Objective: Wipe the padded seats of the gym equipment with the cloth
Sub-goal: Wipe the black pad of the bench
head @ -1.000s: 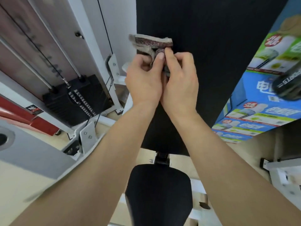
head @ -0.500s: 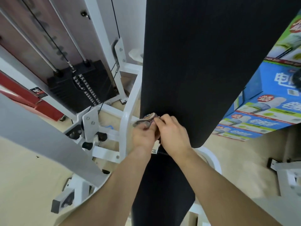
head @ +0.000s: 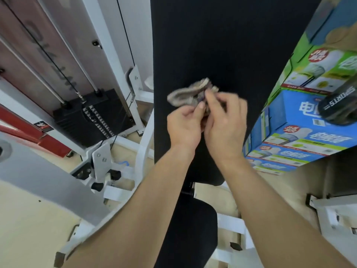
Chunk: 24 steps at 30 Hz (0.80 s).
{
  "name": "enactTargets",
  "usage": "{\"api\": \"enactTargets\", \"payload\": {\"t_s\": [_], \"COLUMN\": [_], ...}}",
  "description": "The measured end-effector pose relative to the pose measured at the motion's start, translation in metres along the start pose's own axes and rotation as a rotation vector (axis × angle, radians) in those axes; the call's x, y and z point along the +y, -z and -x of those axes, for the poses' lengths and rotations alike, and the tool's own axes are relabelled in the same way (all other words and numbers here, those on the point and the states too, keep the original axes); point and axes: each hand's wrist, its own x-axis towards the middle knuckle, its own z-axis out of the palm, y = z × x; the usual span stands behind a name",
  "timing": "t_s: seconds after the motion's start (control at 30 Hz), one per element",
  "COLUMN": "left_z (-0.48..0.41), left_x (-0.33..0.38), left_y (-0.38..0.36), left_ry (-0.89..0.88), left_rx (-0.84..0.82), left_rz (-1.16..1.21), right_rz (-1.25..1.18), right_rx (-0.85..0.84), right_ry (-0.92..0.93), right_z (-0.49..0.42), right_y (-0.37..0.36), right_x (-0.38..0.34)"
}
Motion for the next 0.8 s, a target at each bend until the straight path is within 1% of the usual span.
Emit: {"api": "enactTargets", "payload": {"t_s": [0.13,0.23,0.27,0.3,0.33,0.4,0.47,0.63,0.7,0.73,0.8], "left_z": [0.016,0.03,0.032,0.031,0.031,0.032,0.029,0.001,-0.002,-0.001,0.005], "left_x": [-0.101,-0.147,-0.152,-0.153,-0.148,-0.131,-0.093,0.048,0.092,0.102,0.094], "left_y": [0.026,0.038,0.039,0.04,0.039,0.035,0.027,-0.019,-0.038,-0.045,-0.051], "left_ry": [0.326,0.561,0.607,0.616,0.605,0.541,0.421,-0.062,-0.243,-0.293,-0.295], "left_rx": [0.101,0.184,0.207,0.216,0.219,0.206,0.167,0.028,0.018,0.022,-0.014], "left_rz": [0.027,0.104,0.124,0.129,0.121,0.089,0.053,-0.053,-0.161,-0.211,-0.243], "right_rz": [0.07,0.121,0.122,0.112,0.096,0.035,-0.04,-0.129,-0.145,-0.147,-0.12], "right_rx": [-0.232,-0.468,-0.54,-0.583,-0.592,-0.539,-0.423,-0.016,0.108,0.14,0.158], "right_ry": [0.031,0.067,0.064,0.039,-0.002,-0.101,-0.16,-0.217,-0.251,-0.26,-0.249], "right_z": [0.109,0.163,0.169,0.169,0.163,0.142,0.104,-0.045,-0.09,-0.099,-0.088], "right_y": [-0.032,-0.041,-0.042,-0.042,-0.04,-0.032,-0.017,0.028,0.04,0.043,0.044], "right_x": [0.02,0.028,0.028,0.026,0.025,0.017,0.007,-0.013,-0.008,-0.004,0.005]}}
